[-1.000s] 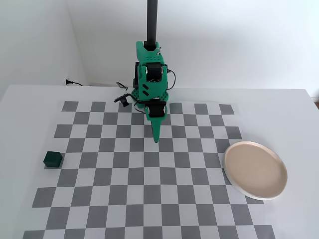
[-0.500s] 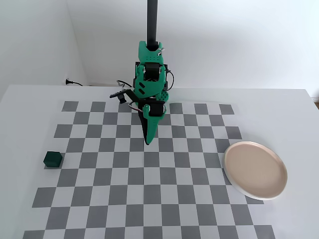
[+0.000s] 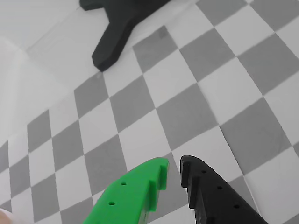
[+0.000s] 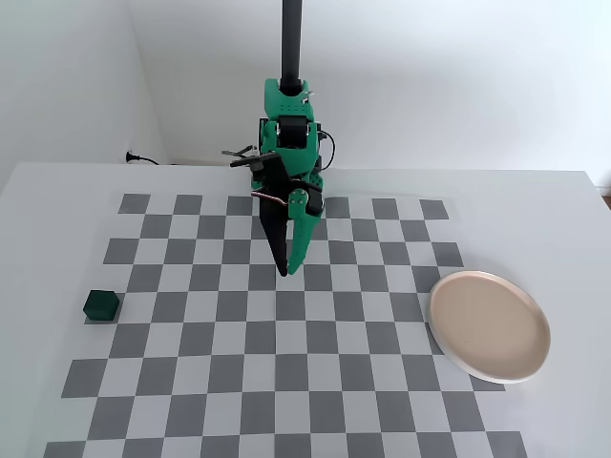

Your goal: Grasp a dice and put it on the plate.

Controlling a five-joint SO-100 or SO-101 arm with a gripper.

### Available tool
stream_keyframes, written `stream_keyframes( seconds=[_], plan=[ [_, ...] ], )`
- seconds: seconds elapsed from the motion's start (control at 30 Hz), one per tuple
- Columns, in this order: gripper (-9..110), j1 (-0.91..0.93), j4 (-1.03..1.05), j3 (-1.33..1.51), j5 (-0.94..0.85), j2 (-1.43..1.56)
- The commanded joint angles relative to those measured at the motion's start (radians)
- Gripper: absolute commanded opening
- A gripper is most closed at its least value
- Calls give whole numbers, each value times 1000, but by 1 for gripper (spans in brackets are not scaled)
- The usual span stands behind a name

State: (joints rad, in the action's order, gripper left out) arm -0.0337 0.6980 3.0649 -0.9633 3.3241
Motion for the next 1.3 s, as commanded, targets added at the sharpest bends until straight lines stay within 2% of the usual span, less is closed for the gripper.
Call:
stream_keyframes(
  seconds=[0.0, 0.4, 0.57, 0.73, 0.93, 1.27],
  plan=[
    [0, -14, -5, -98, -121, 12],
    [-1, -35, -6, -97, -449, 12],
    [5, -18, -25, -97, -534, 12],
    [5, -12, -89, -123, -551, -63],
    [5, 0, -183, -416, -491, -520],
    [7, 37, -270, -433, -511, -597]
  ],
)
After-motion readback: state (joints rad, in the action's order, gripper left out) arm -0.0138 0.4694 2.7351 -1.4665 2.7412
